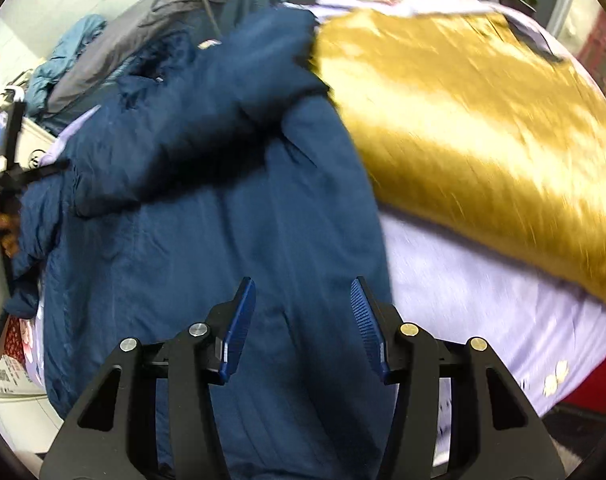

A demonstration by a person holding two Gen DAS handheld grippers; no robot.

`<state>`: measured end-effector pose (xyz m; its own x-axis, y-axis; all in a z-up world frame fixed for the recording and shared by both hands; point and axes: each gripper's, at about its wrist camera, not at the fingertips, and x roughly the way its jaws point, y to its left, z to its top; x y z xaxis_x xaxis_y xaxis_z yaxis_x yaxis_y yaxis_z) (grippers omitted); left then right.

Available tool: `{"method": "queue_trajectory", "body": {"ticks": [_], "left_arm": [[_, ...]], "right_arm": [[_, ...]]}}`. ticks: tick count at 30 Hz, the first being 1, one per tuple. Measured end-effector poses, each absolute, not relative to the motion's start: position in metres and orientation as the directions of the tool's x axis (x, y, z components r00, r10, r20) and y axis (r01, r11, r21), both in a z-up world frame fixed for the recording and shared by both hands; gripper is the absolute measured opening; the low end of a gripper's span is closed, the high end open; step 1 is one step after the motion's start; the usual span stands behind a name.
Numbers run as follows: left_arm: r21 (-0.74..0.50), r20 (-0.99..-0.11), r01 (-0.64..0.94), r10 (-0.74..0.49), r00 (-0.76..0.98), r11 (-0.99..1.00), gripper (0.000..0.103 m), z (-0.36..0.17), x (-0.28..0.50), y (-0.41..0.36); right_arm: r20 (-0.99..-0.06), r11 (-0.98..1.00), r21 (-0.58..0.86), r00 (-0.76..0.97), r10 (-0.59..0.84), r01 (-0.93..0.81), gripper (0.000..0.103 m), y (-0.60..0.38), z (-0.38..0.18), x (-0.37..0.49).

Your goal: Fold large clothes

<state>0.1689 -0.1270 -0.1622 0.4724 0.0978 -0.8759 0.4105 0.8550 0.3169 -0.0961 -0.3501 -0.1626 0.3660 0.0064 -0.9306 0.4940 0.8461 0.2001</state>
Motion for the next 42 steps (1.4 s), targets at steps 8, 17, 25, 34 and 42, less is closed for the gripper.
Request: {"method": "queue_trajectory", "body": {"ticks": [8, 17, 25, 34, 42], "left_arm": [[0.221, -0.899, 0.381, 0.036, 0.437, 0.898, 0.082, -0.149, 0.136, -0.101], [0.207, -0.925, 0.315, 0.08, 0.372, 0.926, 0.082, -0.166, 0.11, -0.049], [0.207, -0.937, 0.238, 0.123, 0.326, 0.949, 0.085, -0.177, 0.085, 0.0], [0.141, -0.94, 0.191, 0.071, 0.334, 0.971, 0.089, -0.172, 0.073, 0.001], [0.06, -0.935, 0.234, -0.028, 0.354, 0.97, 0.091, -0.169, 0.066, -0.016]], "right_arm": [[-0.893, 0.919, 0.178, 0.449, 0.001, 0.352, 0.05, -0.335, -0.132, -0.013], [-0.912, 0.975, -0.081, 0.38, -0.157, 0.207, 0.074, -0.319, -0.16, 0.075], [-0.907, 0.945, -0.316, 0.265, -0.328, 0.088, 0.074, -0.327, -0.246, 0.071], [-0.885, 0.908, -0.405, 0.203, -0.419, 0.107, 0.078, -0.32, -0.252, 0.082], [-0.895, 0.959, -0.178, 0.368, -0.252, 0.223, 0.087, -0.31, -0.18, 0.045]]}}
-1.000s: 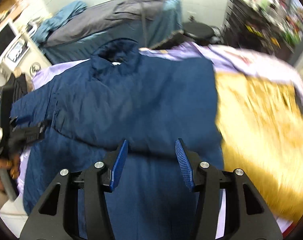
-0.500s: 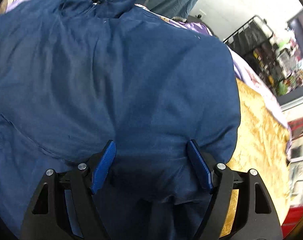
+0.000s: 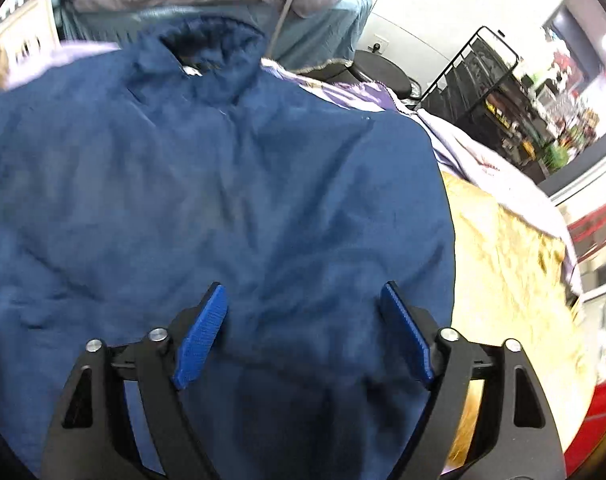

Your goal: Fold large clothes

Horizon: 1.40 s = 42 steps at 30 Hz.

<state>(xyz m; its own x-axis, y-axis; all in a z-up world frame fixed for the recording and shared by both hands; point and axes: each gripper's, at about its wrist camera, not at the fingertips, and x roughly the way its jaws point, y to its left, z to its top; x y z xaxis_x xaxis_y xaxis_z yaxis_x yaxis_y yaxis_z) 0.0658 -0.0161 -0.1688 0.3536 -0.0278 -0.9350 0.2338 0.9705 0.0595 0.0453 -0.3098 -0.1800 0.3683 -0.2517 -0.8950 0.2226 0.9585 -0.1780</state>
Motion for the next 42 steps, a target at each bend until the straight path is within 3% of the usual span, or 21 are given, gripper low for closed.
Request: {"method": "queue_trajectory", "body": {"ticks": [9, 15, 23, 27, 35, 38, 42], "left_arm": [[0.048, -0.965, 0.212, -0.009, 0.261, 0.976, 0.092, -0.185, 0.056, -0.018], [-0.037, -0.983, 0.169, -0.066, 0.169, 0.985, 0.091, -0.193, 0.055, -0.002], [-0.088, -0.964, 0.046, -0.097, 0.246, 0.995, 0.089, -0.179, 0.057, 0.049], [-0.059, -0.952, -0.067, -0.036, 0.303, 0.996, 0.089, -0.17, 0.065, 0.09], [0.065, -0.903, -0.379, 0.216, 0.371, 0.923, 0.087, -0.154, 0.085, 0.217], [0.107, -0.893, -0.437, 0.28, 0.353, 0.893, 0.083, -0.156, 0.089, 0.256], [0.095, -0.916, -0.459, 0.258, 0.307, 0.883, 0.069, -0.17, 0.101, 0.294]], "right_arm": [[-0.948, 0.985, -0.035, 0.306, -0.086, 0.171, 0.088, -0.242, -0.195, -0.013], [-0.972, 0.982, 0.007, 0.233, -0.038, 0.189, 0.088, -0.235, -0.217, -0.021], [-0.984, 0.966, 0.038, 0.176, -0.008, 0.257, 0.088, -0.245, -0.234, -0.034], [-0.99, 0.964, 0.034, 0.138, -0.003, 0.263, 0.088, -0.244, -0.246, -0.038], [-0.99, 0.97, 0.011, 0.138, -0.023, 0.243, 0.088, -0.243, -0.246, -0.032], [-0.99, 0.971, 0.007, 0.136, -0.027, 0.24, 0.088, -0.243, -0.246, -0.029], [-0.991, 0.974, -0.01, 0.127, -0.04, 0.228, 0.088, -0.237, -0.246, -0.024]]}}
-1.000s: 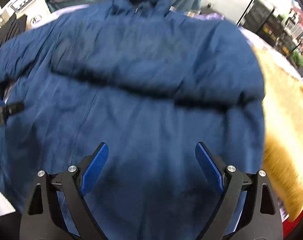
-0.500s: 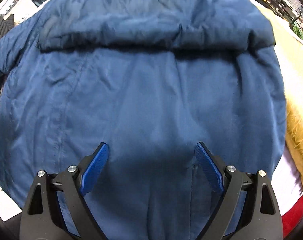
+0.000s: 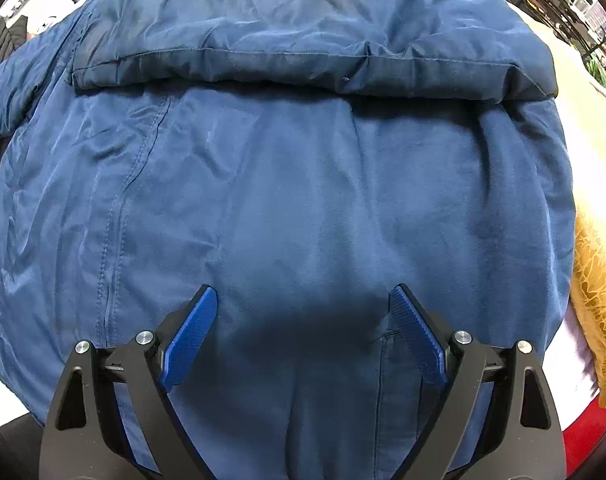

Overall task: Fold large clothes
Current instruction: 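Grasp the jacket hem with the left tool and fold it toward the collar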

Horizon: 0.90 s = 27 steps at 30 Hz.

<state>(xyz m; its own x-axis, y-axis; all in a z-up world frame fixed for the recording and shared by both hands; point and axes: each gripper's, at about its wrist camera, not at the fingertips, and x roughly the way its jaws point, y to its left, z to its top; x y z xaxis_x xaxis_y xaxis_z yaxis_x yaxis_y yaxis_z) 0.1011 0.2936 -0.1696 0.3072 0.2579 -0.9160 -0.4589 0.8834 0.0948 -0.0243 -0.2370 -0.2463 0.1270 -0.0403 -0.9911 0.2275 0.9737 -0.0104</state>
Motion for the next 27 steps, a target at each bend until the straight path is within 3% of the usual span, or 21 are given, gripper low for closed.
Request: {"method": "queue_trajectory", "body": {"ticks": [5, 9, 10, 17, 27], "left_arm": [[0.056, -0.939, -0.425, 0.193, 0.285, 0.904, 0.05, -0.181, 0.119, 0.305], [0.04, -0.943, -0.394, 0.165, 0.288, 0.918, 0.015, -0.173, 0.132, 0.298], [0.022, -0.942, -0.388, 0.148, 0.3, 0.922, 0.012, -0.168, 0.134, 0.297], [-0.032, -0.884, -0.214, 0.073, 0.462, 0.976, 0.009, -0.098, 0.137, 0.233], [-0.126, -0.803, 0.18, -0.207, 0.559, 0.976, 0.008, -0.015, 0.153, 0.053]], "right_arm": [[-0.99, 0.978, -0.04, 0.123, -0.066, 0.205, 0.088, -0.229, -0.242, -0.02], [-0.985, 0.977, -0.045, 0.155, -0.079, 0.21, 0.088, -0.227, -0.232, -0.014], [-0.983, 0.976, -0.046, 0.164, -0.082, 0.212, 0.088, -0.227, -0.23, -0.014], [-0.98, 0.97, -0.024, 0.185, -0.071, 0.243, 0.088, -0.234, -0.223, -0.018], [-0.972, 0.956, 0.037, 0.231, -0.032, 0.289, 0.088, -0.274, -0.203, -0.021]]}}
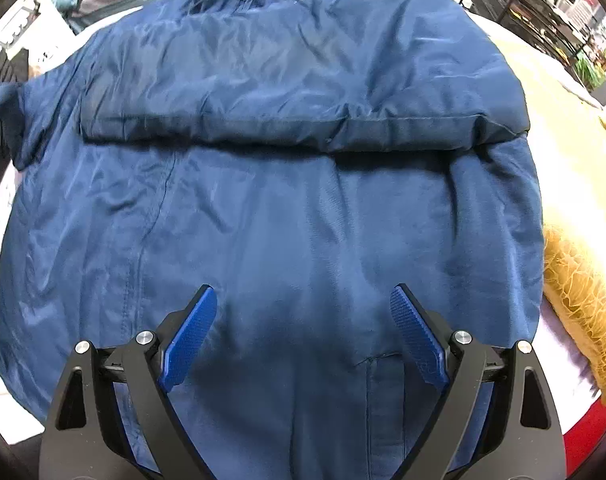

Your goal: Fold large clothes

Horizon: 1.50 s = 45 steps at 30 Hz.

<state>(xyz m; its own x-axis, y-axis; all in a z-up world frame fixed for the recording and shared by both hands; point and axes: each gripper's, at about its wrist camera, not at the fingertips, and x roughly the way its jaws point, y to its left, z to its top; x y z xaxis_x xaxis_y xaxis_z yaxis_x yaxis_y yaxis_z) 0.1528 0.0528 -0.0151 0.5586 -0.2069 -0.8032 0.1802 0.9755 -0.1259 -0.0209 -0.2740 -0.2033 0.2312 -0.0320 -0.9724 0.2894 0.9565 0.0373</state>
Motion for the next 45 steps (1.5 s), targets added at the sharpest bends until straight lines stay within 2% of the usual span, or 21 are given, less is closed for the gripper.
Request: {"method": "queue_trajectory", "body": {"ticks": [2, 8, 11, 13, 14, 16, 18, 21, 27, 36, 45], "left_arm": [[-0.102, -0.795, 0.272, -0.243, 0.555, 0.957, 0.008, -0.013, 0.151, 0.002], [-0.098, -0.82, 0.407, -0.305, 0.484, 0.908, 0.008, -0.033, 0.147, -0.109], [-0.107, -0.839, 0.46, -0.329, 0.434, 0.881, 0.012, -0.048, 0.135, -0.144], [-0.126, -0.849, 0.49, -0.349, 0.396, 0.863, 0.031, -0.061, 0.126, -0.159], [-0.118, -0.854, 0.498, -0.344, 0.391, 0.859, 0.036, -0.065, 0.122, -0.167], [-0.106, -0.85, 0.512, -0.345, 0.398, 0.852, 0.066, -0.069, 0.113, -0.178], [-0.113, -0.84, 0.529, -0.365, 0.402, 0.841, 0.078, -0.07, 0.103, -0.185], [-0.125, -0.841, 0.552, -0.383, 0.381, 0.824, 0.087, -0.072, 0.096, -0.192], [-0.117, -0.854, 0.571, -0.376, 0.36, 0.812, 0.091, -0.081, 0.08, -0.181], [0.091, -0.906, 0.495, -0.134, 0.401, 0.864, 0.091, -0.135, 0.065, -0.095], [0.103, -0.93, 0.305, -0.017, 0.368, 0.947, 0.091, -0.162, 0.056, 0.002]], "right_arm": [[-0.971, 0.948, 0.053, 0.239, -0.024, 0.312, 0.088, -0.283, -0.201, -0.023], [-0.966, 0.923, 0.081, 0.259, -0.021, 0.376, 0.088, -0.31, -0.194, -0.036], [-0.965, 0.906, 0.096, 0.261, -0.015, 0.411, 0.088, -0.311, -0.197, -0.043], [-0.966, 0.896, 0.103, 0.259, -0.013, 0.431, 0.088, -0.313, -0.198, -0.05], [-0.966, 0.892, 0.108, 0.258, -0.01, 0.44, 0.088, -0.315, -0.2, -0.052], [-0.967, 0.884, 0.116, 0.256, -0.004, 0.454, 0.088, -0.317, -0.201, -0.057], [-0.966, 0.88, 0.12, 0.257, -0.003, 0.46, 0.088, -0.318, -0.202, -0.06], [-0.967, 0.88, 0.121, 0.257, -0.001, 0.46, 0.088, -0.32, -0.202, -0.06], [-0.965, 0.885, 0.123, 0.263, 0.001, 0.448, 0.088, -0.316, -0.2, -0.053], [-0.957, 0.901, 0.149, 0.29, 0.028, 0.407, 0.088, -0.31, -0.192, -0.04], [-0.937, 0.933, 0.197, 0.337, 0.09, 0.3, 0.088, -0.287, -0.173, 0.011]]}}
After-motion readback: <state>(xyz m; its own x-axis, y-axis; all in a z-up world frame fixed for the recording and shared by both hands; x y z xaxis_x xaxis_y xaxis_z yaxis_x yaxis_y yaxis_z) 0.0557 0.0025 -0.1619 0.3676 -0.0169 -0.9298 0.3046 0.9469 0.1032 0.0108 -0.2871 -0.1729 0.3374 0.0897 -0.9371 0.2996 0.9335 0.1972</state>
